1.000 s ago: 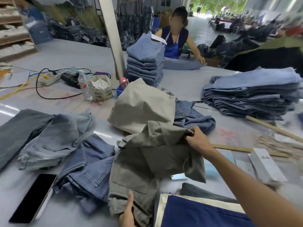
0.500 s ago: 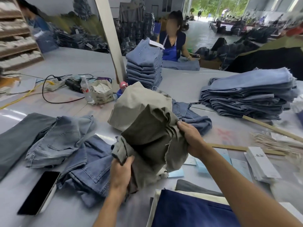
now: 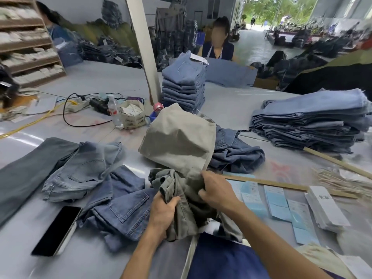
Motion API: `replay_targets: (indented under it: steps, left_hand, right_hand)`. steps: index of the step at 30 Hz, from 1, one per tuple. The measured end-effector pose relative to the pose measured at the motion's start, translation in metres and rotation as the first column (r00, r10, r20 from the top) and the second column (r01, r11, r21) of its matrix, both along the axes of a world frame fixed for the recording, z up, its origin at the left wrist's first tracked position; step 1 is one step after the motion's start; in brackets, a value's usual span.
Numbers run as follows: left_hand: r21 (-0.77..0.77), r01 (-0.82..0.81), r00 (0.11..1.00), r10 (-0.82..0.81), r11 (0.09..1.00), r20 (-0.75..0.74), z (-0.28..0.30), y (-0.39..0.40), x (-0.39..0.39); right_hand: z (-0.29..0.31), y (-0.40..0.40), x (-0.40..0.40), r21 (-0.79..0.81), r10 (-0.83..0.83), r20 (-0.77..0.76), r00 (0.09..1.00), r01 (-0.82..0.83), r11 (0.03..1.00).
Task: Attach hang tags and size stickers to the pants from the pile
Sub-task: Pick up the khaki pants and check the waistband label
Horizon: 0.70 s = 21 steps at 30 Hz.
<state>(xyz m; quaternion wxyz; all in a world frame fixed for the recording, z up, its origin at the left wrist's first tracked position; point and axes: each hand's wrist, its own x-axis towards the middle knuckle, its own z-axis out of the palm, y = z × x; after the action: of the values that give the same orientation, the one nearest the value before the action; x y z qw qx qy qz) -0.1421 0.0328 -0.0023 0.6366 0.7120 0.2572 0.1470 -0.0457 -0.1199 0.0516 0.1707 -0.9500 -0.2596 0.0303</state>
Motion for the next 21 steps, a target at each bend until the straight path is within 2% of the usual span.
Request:
replay_targets:
  steps: [2, 3, 5, 6, 8, 10, 12, 14, 15, 18, 21]
  left_hand:
    - [-0.013, 0.002, 1.000, -0.002, 1.000, 0.019, -0.001, -0.002, -0.002]
    - [-0.027, 0.005, 1.000, -0.005, 1.000, 0.028, -0.001, -0.002, -0.003]
    - [-0.045, 0.002, 0.999, 0.000, 0.999, 0.033, -0.001, -0.001, -0.004]
    - [-0.052, -0.006, 0.999, 0.008, 0.999, 0.034, -0.001, -0.001, -0.005]
    - [-0.066, -0.012, 0.999, 0.014, 0.998, 0.036, -0.003, -0.002, -0.007]
    - [-0.080, -0.012, 0.999, 0.014, 0.997, 0.033, -0.005, -0.002, -0.007]
    - [-0.090, -0.019, 1.000, 0.021, 0.996, 0.019, -0.008, 0.000, -0.007]
    - [-0.092, -0.029, 0.999, 0.030, 0.995, 0.015, -0.009, 0.003, -0.007]
    - [-0.085, -0.038, 0.999, 0.040, 0.996, 0.016, -0.008, 0.006, -0.006]
    - [-0.059, -0.098, 0.995, 0.099, 0.993, 0.022, 0.002, 0.017, 0.000]
    - [-0.015, -0.136, 0.989, 0.137, 0.991, 0.048, 0.036, 0.034, 0.015]
  right_hand:
    - [-0.005, -0.004, 0.007, 0.044, -0.095, 0.120, 0.988, 0.091, 0.995]
    - [-0.004, -0.007, 0.011, 0.128, -0.163, 0.104, 0.981, 0.149, 0.981]
    - [-0.003, -0.015, 0.020, 0.332, -0.225, -0.067, 0.972, 0.235, 0.914]
    - [-0.003, -0.020, 0.022, 0.391, -0.197, -0.166, 0.966, 0.248, 0.886]
    - [-0.007, -0.029, 0.021, 0.376, -0.109, -0.190, 0.976, 0.175, 0.910]
    - [-0.017, -0.037, 0.016, 0.335, -0.131, -0.095, 0.987, 0.156, 0.929]
    - [-0.022, -0.045, 0.016, 0.423, -0.262, -0.072, 0.962, 0.267, 0.866]
    - [-0.020, -0.054, 0.025, 0.516, -0.361, -0.192, 0.913, 0.406, 0.754]
    - [-0.017, -0.059, 0.030, 0.503, -0.365, -0.219, 0.905, 0.425, 0.753]
    - [-0.008, -0.080, 0.042, 0.393, -0.353, -0.135, 0.926, 0.377, 0.839]
    - [0.013, -0.100, 0.051, 0.414, -0.457, -0.117, 0.882, 0.461, 0.785]
